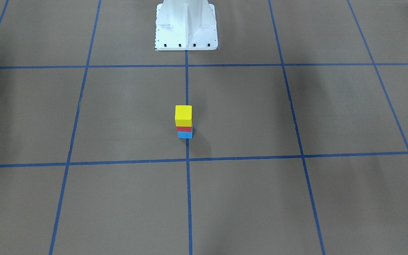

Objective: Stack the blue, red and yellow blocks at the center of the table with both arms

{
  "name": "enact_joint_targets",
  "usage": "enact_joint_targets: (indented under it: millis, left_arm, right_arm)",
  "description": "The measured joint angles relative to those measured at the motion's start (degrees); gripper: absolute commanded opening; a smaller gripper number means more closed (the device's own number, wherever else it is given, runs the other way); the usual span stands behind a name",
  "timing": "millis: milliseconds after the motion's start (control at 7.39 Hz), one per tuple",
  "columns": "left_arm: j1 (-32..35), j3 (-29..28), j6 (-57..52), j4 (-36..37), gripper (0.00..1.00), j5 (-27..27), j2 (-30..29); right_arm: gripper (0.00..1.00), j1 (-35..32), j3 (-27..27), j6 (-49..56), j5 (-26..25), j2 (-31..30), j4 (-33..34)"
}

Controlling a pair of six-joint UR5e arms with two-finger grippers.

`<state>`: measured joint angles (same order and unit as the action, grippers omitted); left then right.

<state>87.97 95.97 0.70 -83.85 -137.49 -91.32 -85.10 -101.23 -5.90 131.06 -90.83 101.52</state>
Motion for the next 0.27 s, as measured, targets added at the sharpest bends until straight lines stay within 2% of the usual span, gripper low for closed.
enact_joint_targets:
  millis: [271]
  left_arm:
    - [0.0, 0.0, 0.0, -0.1, 1.00, 0.0, 0.1]
  right_arm:
    - [1.00, -0.1, 0.5, 1.1, 0.0, 0.2, 0.0]
